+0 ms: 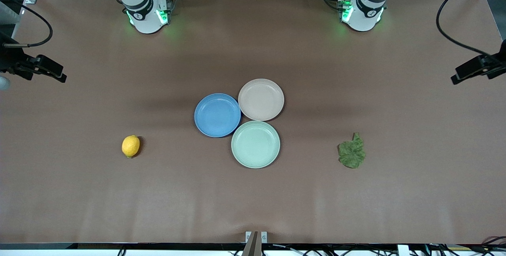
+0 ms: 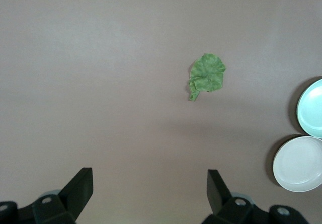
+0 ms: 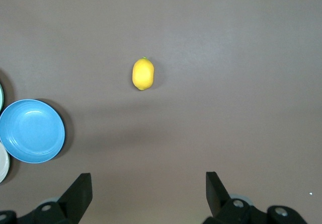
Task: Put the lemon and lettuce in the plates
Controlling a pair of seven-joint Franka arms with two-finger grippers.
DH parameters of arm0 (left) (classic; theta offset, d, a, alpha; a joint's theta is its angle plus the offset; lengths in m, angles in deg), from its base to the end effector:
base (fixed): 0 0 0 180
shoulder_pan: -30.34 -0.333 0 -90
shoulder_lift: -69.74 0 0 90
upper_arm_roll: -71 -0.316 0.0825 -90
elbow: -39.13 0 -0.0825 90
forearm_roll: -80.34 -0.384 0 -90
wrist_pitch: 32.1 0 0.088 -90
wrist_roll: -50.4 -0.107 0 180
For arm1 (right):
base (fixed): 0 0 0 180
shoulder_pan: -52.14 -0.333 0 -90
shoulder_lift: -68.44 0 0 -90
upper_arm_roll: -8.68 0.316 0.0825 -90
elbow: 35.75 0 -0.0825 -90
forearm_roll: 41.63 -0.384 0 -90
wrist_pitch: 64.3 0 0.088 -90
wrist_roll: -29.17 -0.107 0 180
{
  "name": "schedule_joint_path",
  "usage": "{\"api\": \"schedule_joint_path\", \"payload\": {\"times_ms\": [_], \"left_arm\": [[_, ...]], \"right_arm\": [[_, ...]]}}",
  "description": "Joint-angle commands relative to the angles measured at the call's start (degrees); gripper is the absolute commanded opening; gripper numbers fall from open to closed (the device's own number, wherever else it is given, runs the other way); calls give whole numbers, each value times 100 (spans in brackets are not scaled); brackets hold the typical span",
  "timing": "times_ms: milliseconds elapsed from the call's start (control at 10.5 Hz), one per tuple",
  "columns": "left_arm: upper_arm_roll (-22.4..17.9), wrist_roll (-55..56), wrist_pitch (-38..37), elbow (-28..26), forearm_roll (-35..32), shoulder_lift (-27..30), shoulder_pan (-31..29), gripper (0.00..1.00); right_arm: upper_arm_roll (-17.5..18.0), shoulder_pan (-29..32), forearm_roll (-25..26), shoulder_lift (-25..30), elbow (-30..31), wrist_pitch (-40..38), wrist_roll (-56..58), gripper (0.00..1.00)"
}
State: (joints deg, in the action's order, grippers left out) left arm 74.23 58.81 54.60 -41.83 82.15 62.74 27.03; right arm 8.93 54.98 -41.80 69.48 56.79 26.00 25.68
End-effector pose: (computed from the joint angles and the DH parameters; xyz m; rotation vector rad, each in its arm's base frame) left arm 0.5868 -0.0005 0.6240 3.0962 0.2281 -0.0381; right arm 0.5480 -0.0244 0.6140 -3.1343 0.1665 0.0329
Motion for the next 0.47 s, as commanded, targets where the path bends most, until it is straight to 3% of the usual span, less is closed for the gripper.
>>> {"api": "schedule_joint_path", "payload": {"times_ms": [0, 380], "left_arm": [[143, -146, 486, 54, 109, -494, 58, 100], [459, -155, 1118, 36, 109, -1573, 119, 100]], "right_arm": [[89, 121, -53, 10, 10, -56, 67, 100], [107, 112, -61, 45, -8, -162, 85, 100]]}}
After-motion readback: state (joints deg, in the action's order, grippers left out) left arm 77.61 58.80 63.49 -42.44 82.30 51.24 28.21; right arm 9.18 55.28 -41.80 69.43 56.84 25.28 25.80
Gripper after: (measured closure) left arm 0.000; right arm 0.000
